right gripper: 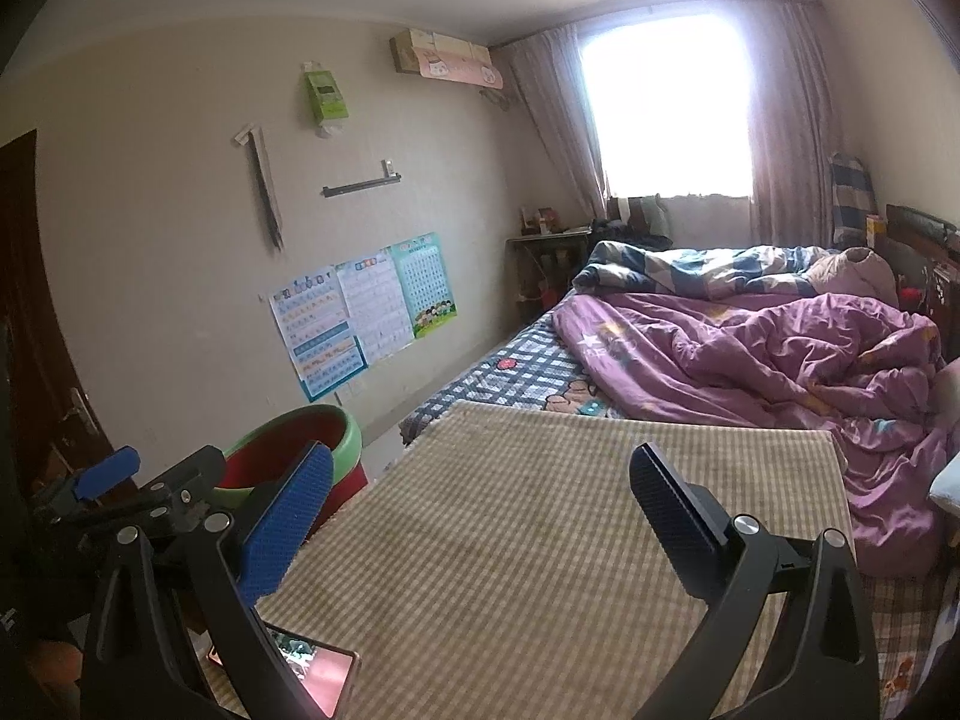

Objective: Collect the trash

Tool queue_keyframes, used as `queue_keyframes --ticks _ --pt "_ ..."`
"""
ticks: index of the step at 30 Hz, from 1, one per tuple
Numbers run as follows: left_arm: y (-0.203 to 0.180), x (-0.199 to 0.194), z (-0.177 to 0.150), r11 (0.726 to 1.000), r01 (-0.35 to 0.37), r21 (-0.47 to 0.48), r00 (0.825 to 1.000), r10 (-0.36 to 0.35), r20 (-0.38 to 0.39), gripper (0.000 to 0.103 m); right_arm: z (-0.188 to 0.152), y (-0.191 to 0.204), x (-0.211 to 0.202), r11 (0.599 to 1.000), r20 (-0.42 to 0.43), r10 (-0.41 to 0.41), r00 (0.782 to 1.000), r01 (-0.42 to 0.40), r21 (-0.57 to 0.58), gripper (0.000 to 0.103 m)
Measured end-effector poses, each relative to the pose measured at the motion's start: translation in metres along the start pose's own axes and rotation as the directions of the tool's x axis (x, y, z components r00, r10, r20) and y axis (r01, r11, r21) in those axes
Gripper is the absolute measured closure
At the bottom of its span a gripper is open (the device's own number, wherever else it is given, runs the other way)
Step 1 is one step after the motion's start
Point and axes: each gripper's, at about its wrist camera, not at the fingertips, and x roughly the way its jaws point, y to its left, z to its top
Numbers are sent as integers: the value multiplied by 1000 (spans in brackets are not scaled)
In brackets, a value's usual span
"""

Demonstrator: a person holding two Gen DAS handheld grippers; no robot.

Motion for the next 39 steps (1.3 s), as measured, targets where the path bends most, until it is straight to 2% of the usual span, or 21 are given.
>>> queue_keyframes --ticks 39 --pt "-15 12 -1 999 27 27 999 -26 -39 5 -11 -26 9 1000 -66 -8 998 9 24 7"
